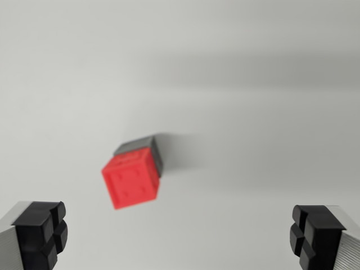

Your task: Destack cube

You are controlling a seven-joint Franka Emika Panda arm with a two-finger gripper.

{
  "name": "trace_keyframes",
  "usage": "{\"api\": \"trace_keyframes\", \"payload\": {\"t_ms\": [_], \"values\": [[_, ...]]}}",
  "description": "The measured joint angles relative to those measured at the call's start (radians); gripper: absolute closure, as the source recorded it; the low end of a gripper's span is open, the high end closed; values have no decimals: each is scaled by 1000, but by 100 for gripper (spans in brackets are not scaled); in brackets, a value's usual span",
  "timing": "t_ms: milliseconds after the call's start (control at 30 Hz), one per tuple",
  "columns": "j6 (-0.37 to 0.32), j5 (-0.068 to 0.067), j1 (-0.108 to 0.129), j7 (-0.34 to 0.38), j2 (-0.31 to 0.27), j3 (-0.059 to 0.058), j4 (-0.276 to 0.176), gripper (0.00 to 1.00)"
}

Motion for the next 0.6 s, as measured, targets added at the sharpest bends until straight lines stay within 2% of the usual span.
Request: {"api": "trace_keyframes", "payload": {"t_ms": [600], "values": [[89, 0, 11, -40, 1, 12, -106, 0]]}}
